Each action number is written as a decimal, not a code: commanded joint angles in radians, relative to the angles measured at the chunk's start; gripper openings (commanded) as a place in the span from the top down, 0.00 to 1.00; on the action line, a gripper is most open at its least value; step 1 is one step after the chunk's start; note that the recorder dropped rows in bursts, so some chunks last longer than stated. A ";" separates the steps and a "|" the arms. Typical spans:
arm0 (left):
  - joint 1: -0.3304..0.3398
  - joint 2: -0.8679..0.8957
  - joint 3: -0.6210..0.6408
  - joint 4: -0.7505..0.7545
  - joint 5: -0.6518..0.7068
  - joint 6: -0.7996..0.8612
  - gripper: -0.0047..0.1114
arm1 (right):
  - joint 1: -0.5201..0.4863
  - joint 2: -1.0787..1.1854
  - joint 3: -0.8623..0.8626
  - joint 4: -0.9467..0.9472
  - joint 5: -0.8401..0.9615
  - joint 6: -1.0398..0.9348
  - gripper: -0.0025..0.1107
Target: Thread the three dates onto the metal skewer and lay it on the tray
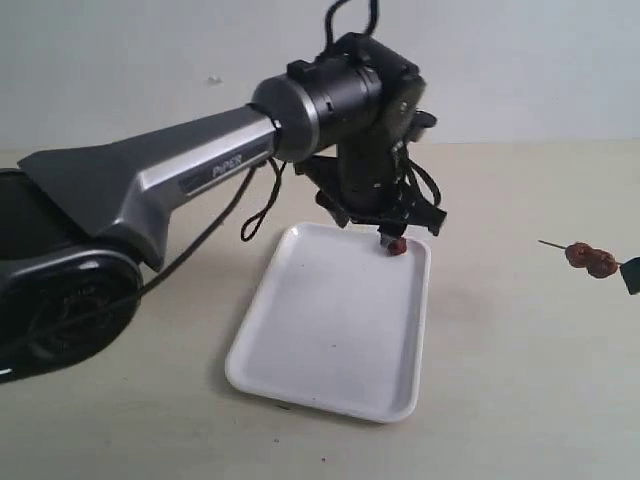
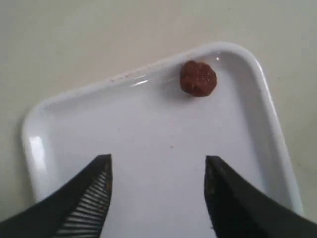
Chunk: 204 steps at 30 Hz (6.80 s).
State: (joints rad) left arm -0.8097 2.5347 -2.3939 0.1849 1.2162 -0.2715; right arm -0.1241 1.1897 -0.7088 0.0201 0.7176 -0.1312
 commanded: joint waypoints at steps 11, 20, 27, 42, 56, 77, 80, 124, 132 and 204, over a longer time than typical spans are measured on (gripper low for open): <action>0.092 0.018 -0.005 -0.453 -0.275 -0.240 0.44 | -0.006 -0.007 0.004 -0.003 -0.021 0.002 0.98; 0.092 0.058 -0.005 -0.464 -0.302 -0.265 0.44 | -0.006 -0.007 0.004 -0.003 -0.009 0.002 0.98; 0.107 0.060 -0.005 -0.426 -0.305 -0.286 0.44 | -0.006 -0.007 0.004 -0.003 -0.009 0.002 0.98; 0.088 0.071 -0.005 -0.542 -0.451 -0.282 0.44 | -0.006 -0.007 0.004 -0.003 -0.012 0.002 0.98; 0.091 0.116 -0.005 -0.532 -0.406 -0.282 0.44 | -0.006 -0.007 0.004 -0.003 -0.016 0.002 0.98; 0.229 -0.039 -0.005 -0.366 0.005 -0.022 0.44 | -0.006 -0.007 0.004 -0.003 -0.034 0.002 0.98; 0.217 -0.026 -0.005 -0.390 0.005 -0.022 0.44 | -0.006 -0.007 0.004 0.000 -0.033 0.002 0.98; 0.162 0.059 -0.061 -0.405 -0.153 -0.116 0.44 | -0.004 -0.027 0.074 0.009 -0.067 0.002 0.98; 0.190 0.059 -0.087 -0.354 -0.039 -0.070 0.44 | -0.004 -0.027 0.074 0.006 -0.066 0.002 0.98; 0.169 0.165 -0.123 -0.369 -0.105 -0.049 0.45 | -0.004 -0.027 0.074 0.023 -0.072 0.002 0.98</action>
State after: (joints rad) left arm -0.6366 2.7024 -2.5093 -0.2053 1.1194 -0.3251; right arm -0.1241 1.1725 -0.6372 0.0387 0.6608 -0.1312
